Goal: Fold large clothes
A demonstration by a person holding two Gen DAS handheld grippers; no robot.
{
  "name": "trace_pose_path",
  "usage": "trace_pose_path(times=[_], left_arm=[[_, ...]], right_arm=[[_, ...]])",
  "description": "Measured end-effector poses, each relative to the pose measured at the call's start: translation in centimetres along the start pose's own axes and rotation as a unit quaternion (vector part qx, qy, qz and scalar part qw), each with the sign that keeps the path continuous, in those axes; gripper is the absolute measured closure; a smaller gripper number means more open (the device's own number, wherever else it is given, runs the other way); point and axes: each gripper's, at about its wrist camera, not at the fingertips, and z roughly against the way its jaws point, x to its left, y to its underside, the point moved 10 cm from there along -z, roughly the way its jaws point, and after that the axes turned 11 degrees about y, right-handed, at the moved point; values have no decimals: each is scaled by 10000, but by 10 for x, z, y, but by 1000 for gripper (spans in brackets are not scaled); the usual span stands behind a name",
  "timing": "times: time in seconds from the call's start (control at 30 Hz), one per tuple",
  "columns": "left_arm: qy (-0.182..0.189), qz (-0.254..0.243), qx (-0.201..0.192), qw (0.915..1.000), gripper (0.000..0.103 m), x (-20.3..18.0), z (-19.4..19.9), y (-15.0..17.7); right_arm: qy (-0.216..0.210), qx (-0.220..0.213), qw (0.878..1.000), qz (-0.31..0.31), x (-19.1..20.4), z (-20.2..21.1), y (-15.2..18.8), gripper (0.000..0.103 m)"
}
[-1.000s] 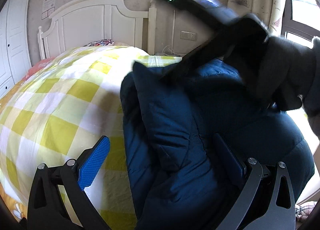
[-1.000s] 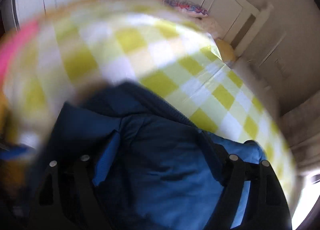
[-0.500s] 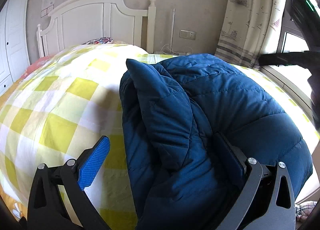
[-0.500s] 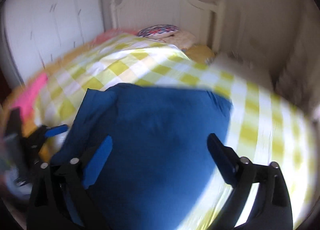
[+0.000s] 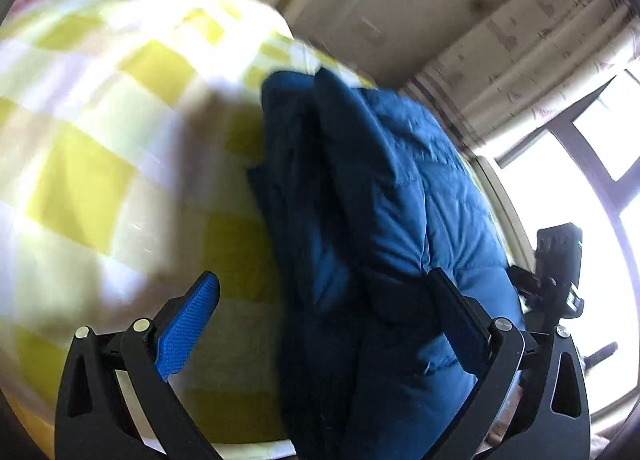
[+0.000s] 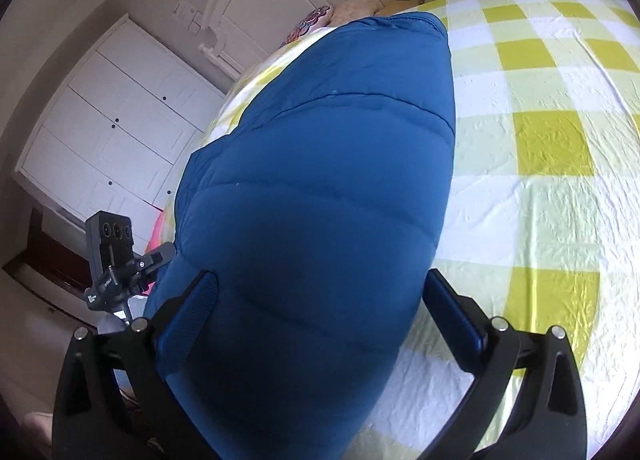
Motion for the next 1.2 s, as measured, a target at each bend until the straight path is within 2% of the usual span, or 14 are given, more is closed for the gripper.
trace_pose_path(times=[0.27,0.3,0.33,0.37,0.47,0.5,0.63,0.77,0.87,0.93,0.97,1.0,1.1,1.2], left_arm=[[967,328,250,9945,5,-10,-23,14],[932,299,287,9948,8,-11,-26,15],[1083,370,365,9928,22,-17,-29,15],[1343,572,306,9888,25,-23,-30,13],[1259,200,-19,9918,39,-43,-31,0],[1242,7,-153,9921,44,-54,-33,-8],[1590,-106,-394,9864,45,-93,-49,-47],[1788,-224,-434,9827,46,-123,-97,-103],[1513,-86,-410,9876,46,-117,-154,-132],[913,260,-147,9954,44,-93,-196,-130],[742,407,-47,9964,33,-83,-211,-123],[906,518,-152,9944,28,-82,-215,-119],[839,524,-266,9947,28,-83,-206,-111],[252,-265,-593,9976,28,-107,-166,-111]], right_arm=[[-438,-35,9989,-172,2,-9,16,2],[-424,-124,9990,-93,5,-8,17,5],[-409,-215,9989,-56,7,-7,17,8],[-334,-386,9987,4,8,-3,16,17],[-91,-951,9951,250,9,12,9,33],[80,-1150,9926,380,10,19,4,36],[464,-1943,9779,622,7,64,-46,38],[810,-2327,9672,615,-27,90,-104,38],[1044,-2210,9688,398,-72,77,-137,35],[1773,-1640,9704,86,-121,44,-142,27],[2042,-1382,9691,-85,-142,31,-141,19],[2016,-1497,9672,-390,-153,31,-140,10],[1799,-1545,9690,-694,-152,39,-131,6],[1996,-1784,9624,-451,-136,68,-120,6]])
